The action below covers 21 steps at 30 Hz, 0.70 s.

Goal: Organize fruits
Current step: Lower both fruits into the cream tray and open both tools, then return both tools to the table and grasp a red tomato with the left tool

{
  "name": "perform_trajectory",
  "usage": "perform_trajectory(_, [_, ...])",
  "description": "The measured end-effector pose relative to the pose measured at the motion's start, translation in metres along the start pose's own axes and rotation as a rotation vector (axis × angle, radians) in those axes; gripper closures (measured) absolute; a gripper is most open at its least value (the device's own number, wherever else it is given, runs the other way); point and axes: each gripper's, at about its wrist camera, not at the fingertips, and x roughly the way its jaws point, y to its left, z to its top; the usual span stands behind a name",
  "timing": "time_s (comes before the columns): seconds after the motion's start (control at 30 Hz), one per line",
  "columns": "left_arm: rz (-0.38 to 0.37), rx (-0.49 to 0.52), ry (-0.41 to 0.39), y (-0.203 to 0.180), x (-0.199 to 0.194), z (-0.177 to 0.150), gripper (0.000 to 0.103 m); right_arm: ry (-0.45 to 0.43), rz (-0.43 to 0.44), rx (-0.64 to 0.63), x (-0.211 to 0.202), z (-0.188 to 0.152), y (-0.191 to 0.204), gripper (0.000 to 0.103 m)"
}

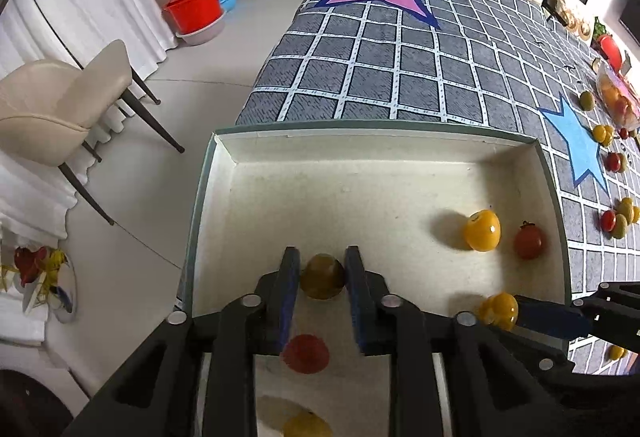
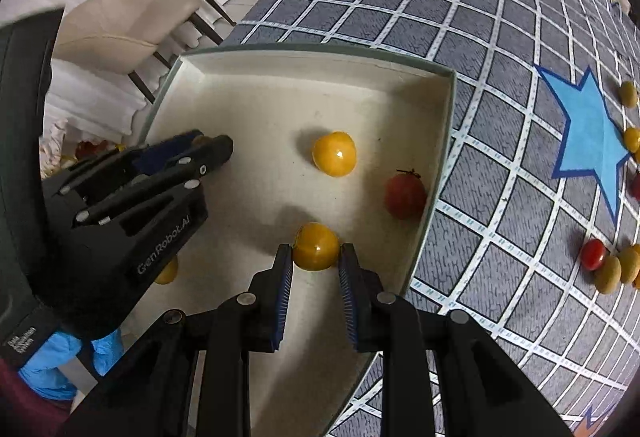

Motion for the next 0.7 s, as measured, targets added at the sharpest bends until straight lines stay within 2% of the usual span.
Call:
perform_trajectory(0.03, [0.002, 0.0, -0.002, 0.0, 0.0, 0.001, 0.03, -0.004, -0.007, -0.008, 0.001, 0.0, 0.002, 0.077])
perform_trajectory(0.07, [0.011, -0.005, -0.017, 0.002, -0.002, 0.0, 0.023, -0.006, -0.01, -0.011, 0.002, 0.0, 0.007, 0.077])
perform_trajectory(0.1, [0.024, -0.008, -0.041, 0.003, -0.006, -0.001, 0.023, -0.007, -0.008, -0.013, 0.002, 0.0, 0.007, 0.076])
perform_trajectory(0.17, [0.02, -0.008, -0.036, 0.004, -0.008, 0.001, 0.023, -0.006, 0.007, -0.016, 0.002, -0.001, 0.008, 0.071])
perform_trajectory(0.33, [0.035, -0.02, -0.051, 0.011, -0.019, 0.004, 0.023, -0.018, 0.025, -0.055, -0.003, -0.008, 0.018, 0.038])
perform_trajectory(0.43, [0.047, -0.016, -0.065, 0.015, -0.031, 0.004, 0.023, -0.028, 0.037, -0.07, -0.007, -0.011, 0.026, 0.028])
perform_trajectory(0.5, [0.048, -0.012, -0.072, 0.017, -0.038, 0.005, 0.023, -0.041, 0.05, -0.075, -0.015, -0.012, 0.027, 0.023])
perform_trajectory(0.7, [0.043, 0.018, -0.087, 0.003, -0.055, 0.005, 0.023, -0.078, 0.067, -0.034, -0.044, -0.019, 0.01, 0.023])
